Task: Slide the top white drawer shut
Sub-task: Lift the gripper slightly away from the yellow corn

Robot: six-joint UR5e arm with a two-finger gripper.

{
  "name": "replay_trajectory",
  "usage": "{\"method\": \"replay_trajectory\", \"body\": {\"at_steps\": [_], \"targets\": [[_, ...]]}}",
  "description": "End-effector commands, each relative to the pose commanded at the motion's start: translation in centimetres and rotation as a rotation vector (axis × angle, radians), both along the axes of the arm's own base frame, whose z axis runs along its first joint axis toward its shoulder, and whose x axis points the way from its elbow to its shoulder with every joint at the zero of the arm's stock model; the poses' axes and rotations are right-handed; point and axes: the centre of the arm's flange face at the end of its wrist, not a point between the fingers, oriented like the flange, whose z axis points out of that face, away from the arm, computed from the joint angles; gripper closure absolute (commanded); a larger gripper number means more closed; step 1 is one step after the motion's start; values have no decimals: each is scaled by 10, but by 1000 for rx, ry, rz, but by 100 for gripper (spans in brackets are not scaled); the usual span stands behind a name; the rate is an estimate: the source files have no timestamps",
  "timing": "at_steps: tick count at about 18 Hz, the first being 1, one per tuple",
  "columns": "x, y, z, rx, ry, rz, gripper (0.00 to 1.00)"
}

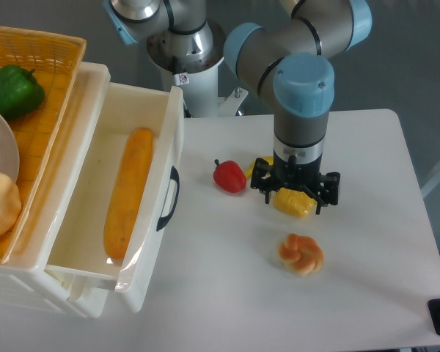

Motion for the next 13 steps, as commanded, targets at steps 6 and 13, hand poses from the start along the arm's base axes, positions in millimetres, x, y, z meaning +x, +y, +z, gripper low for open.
{"method": "replay_trajectory", "body": {"at_steps": [6,13], "targets": [[2,3,-1,11,-8,-7,0],[20,4,-15,-10,-32,-9,0]]}}
